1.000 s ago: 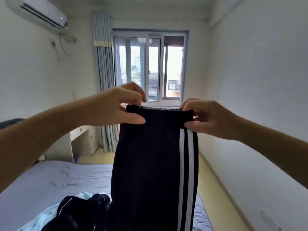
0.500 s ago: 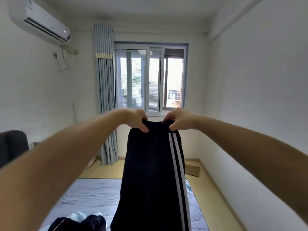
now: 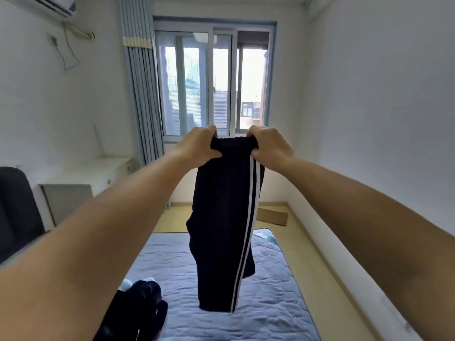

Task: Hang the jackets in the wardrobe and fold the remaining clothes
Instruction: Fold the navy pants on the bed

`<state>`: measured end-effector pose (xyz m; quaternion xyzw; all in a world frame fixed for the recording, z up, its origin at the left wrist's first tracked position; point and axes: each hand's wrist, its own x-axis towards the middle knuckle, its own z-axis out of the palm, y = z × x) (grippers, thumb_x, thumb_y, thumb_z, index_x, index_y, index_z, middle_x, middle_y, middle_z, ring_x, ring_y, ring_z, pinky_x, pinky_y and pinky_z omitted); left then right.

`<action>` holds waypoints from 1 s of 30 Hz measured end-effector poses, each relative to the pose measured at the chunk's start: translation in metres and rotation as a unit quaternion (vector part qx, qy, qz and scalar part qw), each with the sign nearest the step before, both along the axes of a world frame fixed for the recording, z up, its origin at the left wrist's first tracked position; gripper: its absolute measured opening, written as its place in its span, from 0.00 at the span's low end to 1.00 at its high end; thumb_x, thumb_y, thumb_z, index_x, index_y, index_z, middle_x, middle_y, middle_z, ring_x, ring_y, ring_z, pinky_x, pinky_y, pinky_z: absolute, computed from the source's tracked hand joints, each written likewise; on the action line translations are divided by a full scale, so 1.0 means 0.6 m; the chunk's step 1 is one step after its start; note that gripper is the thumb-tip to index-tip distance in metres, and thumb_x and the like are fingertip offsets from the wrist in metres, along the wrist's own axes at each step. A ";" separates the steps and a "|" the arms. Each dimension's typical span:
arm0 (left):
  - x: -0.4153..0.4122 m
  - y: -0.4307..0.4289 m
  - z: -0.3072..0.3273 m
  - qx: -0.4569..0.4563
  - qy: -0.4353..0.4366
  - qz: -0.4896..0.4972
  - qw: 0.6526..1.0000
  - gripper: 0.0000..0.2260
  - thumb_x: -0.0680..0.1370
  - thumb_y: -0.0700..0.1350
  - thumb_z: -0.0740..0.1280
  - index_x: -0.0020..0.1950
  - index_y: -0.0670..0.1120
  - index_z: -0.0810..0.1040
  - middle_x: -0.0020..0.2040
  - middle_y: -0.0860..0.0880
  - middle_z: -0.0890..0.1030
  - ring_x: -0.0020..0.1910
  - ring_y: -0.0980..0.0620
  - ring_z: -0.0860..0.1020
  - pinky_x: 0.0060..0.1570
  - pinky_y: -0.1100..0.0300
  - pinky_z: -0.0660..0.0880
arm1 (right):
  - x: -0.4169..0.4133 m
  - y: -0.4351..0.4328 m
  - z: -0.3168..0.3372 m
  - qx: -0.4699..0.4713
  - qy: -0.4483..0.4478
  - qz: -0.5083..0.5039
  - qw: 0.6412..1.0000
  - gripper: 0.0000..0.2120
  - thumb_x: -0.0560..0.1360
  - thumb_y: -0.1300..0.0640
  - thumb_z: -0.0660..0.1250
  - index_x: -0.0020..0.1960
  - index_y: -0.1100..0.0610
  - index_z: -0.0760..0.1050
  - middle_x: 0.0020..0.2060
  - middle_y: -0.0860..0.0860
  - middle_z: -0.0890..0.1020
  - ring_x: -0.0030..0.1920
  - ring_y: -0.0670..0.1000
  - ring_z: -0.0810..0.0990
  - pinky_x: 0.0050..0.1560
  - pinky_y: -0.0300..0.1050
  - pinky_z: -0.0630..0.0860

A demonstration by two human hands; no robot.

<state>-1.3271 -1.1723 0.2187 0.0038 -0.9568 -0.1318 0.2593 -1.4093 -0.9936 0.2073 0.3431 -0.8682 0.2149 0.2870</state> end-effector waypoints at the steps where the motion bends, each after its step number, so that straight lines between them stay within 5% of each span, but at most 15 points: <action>1: 0.011 0.003 -0.026 0.010 -0.012 -0.008 1.000 0.14 0.74 0.44 0.71 0.56 0.44 0.71 0.48 0.46 0.77 0.44 0.48 0.76 0.42 0.57 0.74 | 0.009 0.004 -0.028 0.003 -0.015 0.005 1.000 0.12 0.73 0.68 0.67 0.54 0.58 0.74 0.45 0.50 0.77 0.46 0.51 0.77 0.47 0.44 0.78; 6: 0.092 0.026 -0.186 0.044 -0.075 -0.046 0.995 0.13 0.74 0.42 0.71 0.54 0.43 0.70 0.46 0.45 0.78 0.44 0.45 0.77 0.45 0.51 0.77 | 0.077 0.042 -0.180 0.024 -0.085 0.034 0.995 0.12 0.68 0.68 0.65 0.50 0.59 0.74 0.43 0.49 0.75 0.44 0.54 0.76 0.46 0.53 0.77; 11: 0.231 0.065 -0.365 0.095 -0.126 -0.041 0.987 0.13 0.72 0.41 0.71 0.53 0.46 0.71 0.43 0.48 0.76 0.41 0.47 0.74 0.38 0.57 0.69 | 0.222 0.108 -0.357 0.065 -0.179 0.056 0.980 0.13 0.66 0.63 0.64 0.49 0.55 0.72 0.45 0.51 0.76 0.45 0.54 0.75 0.45 0.50 0.75; 19: 0.547 0.213 -0.635 0.183 -0.274 -0.049 0.943 0.14 0.70 0.38 0.72 0.52 0.49 0.75 0.45 0.52 0.79 0.46 0.52 0.77 0.47 0.57 0.74 | 0.522 0.283 -0.613 0.176 -0.352 0.105 0.913 0.12 0.66 0.59 0.68 0.49 0.56 0.72 0.46 0.51 0.76 0.46 0.55 0.75 0.44 0.49 0.73; 24: 0.672 0.282 -0.687 0.224 -0.325 -0.079 0.915 0.12 0.71 0.38 0.72 0.51 0.49 0.76 0.40 0.58 0.77 0.40 0.66 0.76 0.40 0.70 0.69 | 0.636 0.362 -0.650 0.186 -0.400 0.147 0.886 0.11 0.66 0.59 0.67 0.48 0.55 0.74 0.44 0.50 0.78 0.44 0.51 0.75 0.44 0.45 0.73; 30: 0.653 0.280 -0.711 0.299 -0.337 -0.068 0.890 0.12 0.71 0.40 0.72 0.46 0.56 0.74 0.40 0.59 0.79 0.41 0.60 0.76 0.43 0.64 0.72 | 0.609 0.368 -0.669 0.133 -0.496 0.118 0.850 0.12 0.69 0.60 0.69 0.52 0.55 0.78 0.44 0.49 0.80 0.44 0.49 0.78 0.43 0.35 0.72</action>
